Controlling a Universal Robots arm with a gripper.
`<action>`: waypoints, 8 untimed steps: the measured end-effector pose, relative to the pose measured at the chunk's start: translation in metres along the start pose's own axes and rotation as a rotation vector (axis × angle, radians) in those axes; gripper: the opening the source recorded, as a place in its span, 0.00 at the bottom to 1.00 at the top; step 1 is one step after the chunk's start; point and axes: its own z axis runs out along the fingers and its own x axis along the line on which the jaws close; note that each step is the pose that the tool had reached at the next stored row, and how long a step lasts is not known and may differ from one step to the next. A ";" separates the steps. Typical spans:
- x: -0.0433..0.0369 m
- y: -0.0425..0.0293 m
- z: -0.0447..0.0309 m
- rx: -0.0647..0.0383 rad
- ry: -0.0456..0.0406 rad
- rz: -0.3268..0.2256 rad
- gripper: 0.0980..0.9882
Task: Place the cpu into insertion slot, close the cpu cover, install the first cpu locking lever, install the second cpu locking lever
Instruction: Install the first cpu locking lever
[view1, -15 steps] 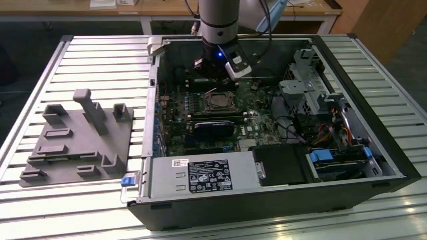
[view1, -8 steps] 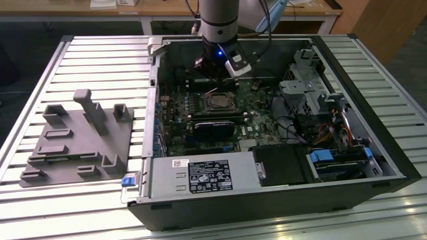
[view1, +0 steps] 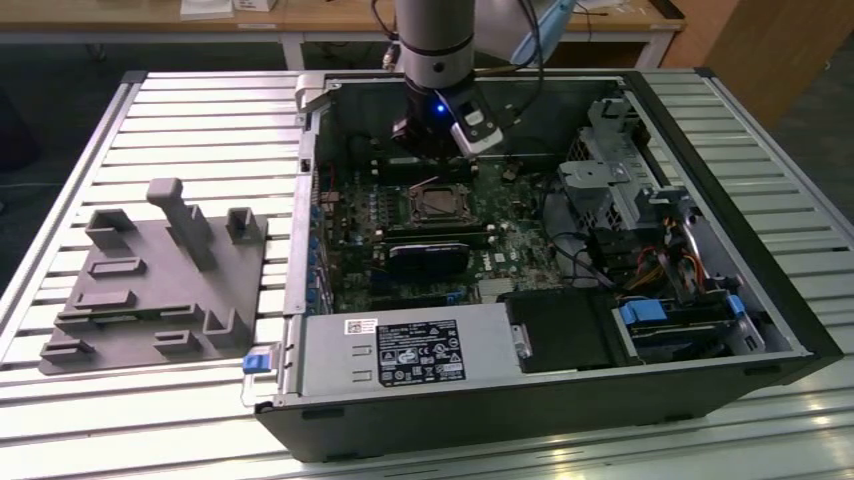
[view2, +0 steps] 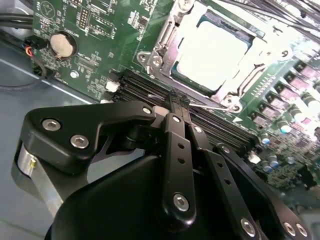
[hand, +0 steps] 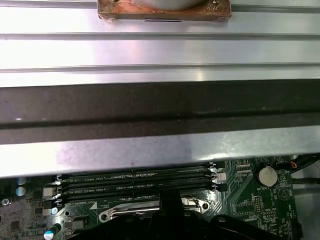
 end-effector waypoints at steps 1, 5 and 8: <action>0.0001 -0.0001 0.0007 0.000 -0.0046 0.000 0.01; 0.0004 -0.0004 0.0027 0.005 -0.0200 0.034 0.01; 0.0007 -0.0007 0.0046 0.011 -0.0279 0.080 0.01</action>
